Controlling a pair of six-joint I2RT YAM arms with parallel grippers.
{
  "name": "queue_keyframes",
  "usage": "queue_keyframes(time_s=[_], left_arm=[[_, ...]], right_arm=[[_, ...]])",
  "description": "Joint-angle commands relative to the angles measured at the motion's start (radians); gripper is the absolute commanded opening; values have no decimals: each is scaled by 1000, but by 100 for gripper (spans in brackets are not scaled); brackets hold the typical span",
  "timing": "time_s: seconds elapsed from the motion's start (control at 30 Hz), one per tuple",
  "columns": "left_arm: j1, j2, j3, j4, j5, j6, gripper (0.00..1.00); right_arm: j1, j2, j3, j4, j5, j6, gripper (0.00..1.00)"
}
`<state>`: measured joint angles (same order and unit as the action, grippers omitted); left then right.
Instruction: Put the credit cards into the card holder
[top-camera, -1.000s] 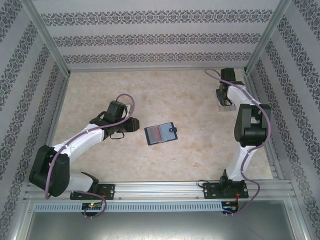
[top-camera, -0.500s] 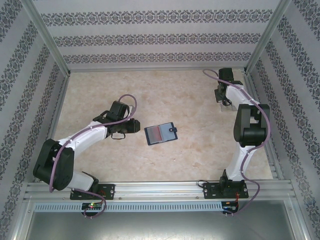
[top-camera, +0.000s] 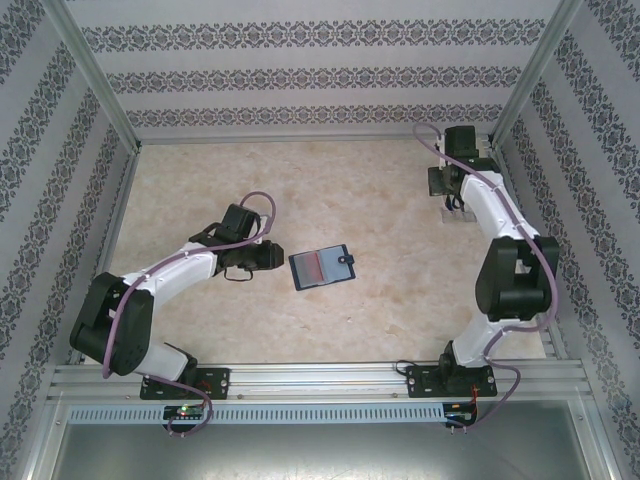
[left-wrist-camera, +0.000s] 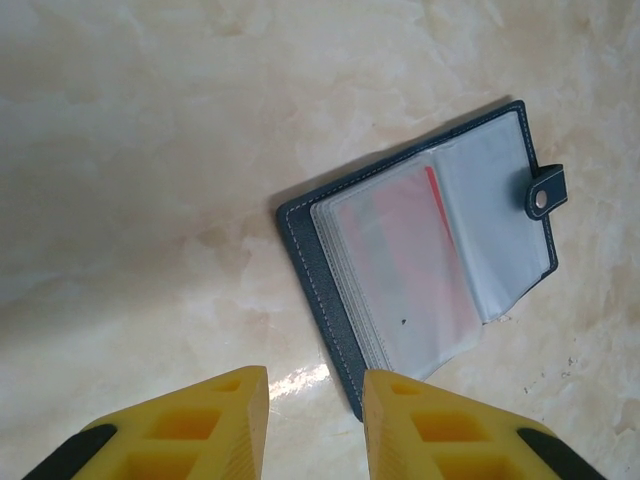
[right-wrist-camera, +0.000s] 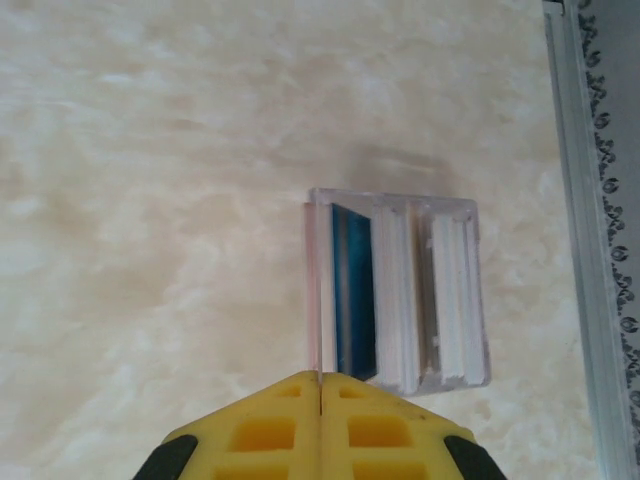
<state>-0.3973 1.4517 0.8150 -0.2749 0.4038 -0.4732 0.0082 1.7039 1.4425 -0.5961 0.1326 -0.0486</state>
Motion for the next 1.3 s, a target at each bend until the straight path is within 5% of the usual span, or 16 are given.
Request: queue_keyframes(time_s=[0.0,0.13,0.33,0.57,0.7,1.27], left_arm=[[-3,5,-9,31,26,-16,32],[-19,31,-32,87,50,-3,32],[-52,72,-53,187,54,-31,31],[-93,192,-9,219,60,-48,31],[-98,247,7,253,99,-124,31],[-111,294,-19,267,18,-174,24]], right_arm=[[45,-69,-42,-99,-78,62,0],[114,-163,-165,-71,-242,127,0],[223,-206,-399,142,-774,287,0],[297,-95,-488,351,-1024,402,0],[305,8,-425,276,-1092,376,0],[312,157,-405,242,-1049,356,0]])
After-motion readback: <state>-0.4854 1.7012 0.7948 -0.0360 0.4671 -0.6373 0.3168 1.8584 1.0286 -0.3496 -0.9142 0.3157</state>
